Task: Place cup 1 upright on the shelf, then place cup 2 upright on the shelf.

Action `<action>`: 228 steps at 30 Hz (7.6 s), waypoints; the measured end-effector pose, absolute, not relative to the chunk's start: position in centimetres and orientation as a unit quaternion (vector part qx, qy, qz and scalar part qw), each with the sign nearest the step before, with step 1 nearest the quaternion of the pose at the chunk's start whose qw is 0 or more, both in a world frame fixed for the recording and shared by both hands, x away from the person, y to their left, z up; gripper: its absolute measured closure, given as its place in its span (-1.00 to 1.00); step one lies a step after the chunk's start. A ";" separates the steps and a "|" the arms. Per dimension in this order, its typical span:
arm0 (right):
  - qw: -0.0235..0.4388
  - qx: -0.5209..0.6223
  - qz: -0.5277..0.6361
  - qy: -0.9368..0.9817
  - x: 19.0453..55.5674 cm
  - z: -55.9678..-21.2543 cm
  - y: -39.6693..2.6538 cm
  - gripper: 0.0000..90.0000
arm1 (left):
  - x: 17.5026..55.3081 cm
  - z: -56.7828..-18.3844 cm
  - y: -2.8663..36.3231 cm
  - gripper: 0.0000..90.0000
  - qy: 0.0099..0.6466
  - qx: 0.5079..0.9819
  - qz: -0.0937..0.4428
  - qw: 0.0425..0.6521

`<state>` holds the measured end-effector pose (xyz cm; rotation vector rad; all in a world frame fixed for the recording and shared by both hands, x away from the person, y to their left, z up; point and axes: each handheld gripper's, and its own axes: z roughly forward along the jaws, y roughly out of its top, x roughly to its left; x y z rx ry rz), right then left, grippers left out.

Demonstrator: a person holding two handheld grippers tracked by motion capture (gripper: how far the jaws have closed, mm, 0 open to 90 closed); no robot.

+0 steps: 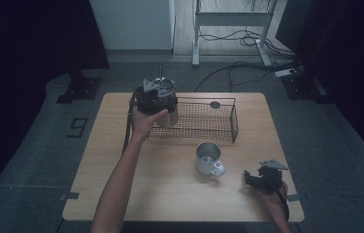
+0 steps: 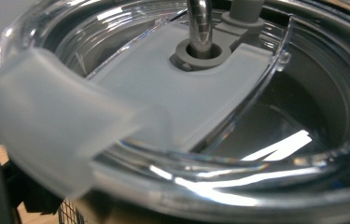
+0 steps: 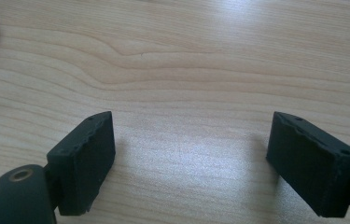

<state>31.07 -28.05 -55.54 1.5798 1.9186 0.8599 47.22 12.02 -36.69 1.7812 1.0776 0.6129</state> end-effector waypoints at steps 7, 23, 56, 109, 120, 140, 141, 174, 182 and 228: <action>0.253 0.581 0.317 0.705 31.1 -55.5 -28.0 -0.67 | 48.0 -36.9 11.5 -0.91 0.440 0.729 0.248 0.461; 0.252 0.581 0.318 0.706 31.1 -55.5 -28.1 -0.67 | 49.9 -37.9 10.6 -0.91 0.448 0.731 0.243 0.454; 0.252 0.578 0.318 0.708 31.1 -55.5 -28.1 -0.66 | 52.9 -42.2 10.0 -0.91 0.474 0.741 0.235 0.413; 0.253 0.578 0.318 0.708 31.1 -55.5 -28.1 -0.66 | 52.4 -45.9 9.8 -0.96 0.487 0.747 0.234 0.387; 0.253 0.578 0.318 0.708 31.1 -55.5 -28.1 -0.66 | 51.3 -44.4 10.5 -0.99 0.482 0.739 0.240 0.405; 0.254 0.578 0.318 0.707 31.1 -55.6 -28.0 -0.67 | 47.4 -43.3 13.6 -1.00 0.475 0.727 0.246 0.431; 0.254 0.578 0.318 0.707 31.1 -55.6 -28.0 -0.67 | 47.2 -43.2 13.7 -1.00 0.473 0.728 0.246 0.431; 0.254 0.579 0.317 0.707 31.1 -55.5 -28.0 -0.67 | 36.9 -44.5 17.7 -0.94 0.434 0.750 0.224 0.446; 0.254 0.579 0.317 0.707 31.1 -55.5 -28.0 -0.67 | 35.1 -47.2 18.8 -0.91 0.444 0.753 0.209 0.439; 0.270 0.550 0.358 0.704 29.7 -53.1 -26.7 -0.66 | 31.3 -51.7 19.9 -0.81 0.444 0.778 0.199 0.399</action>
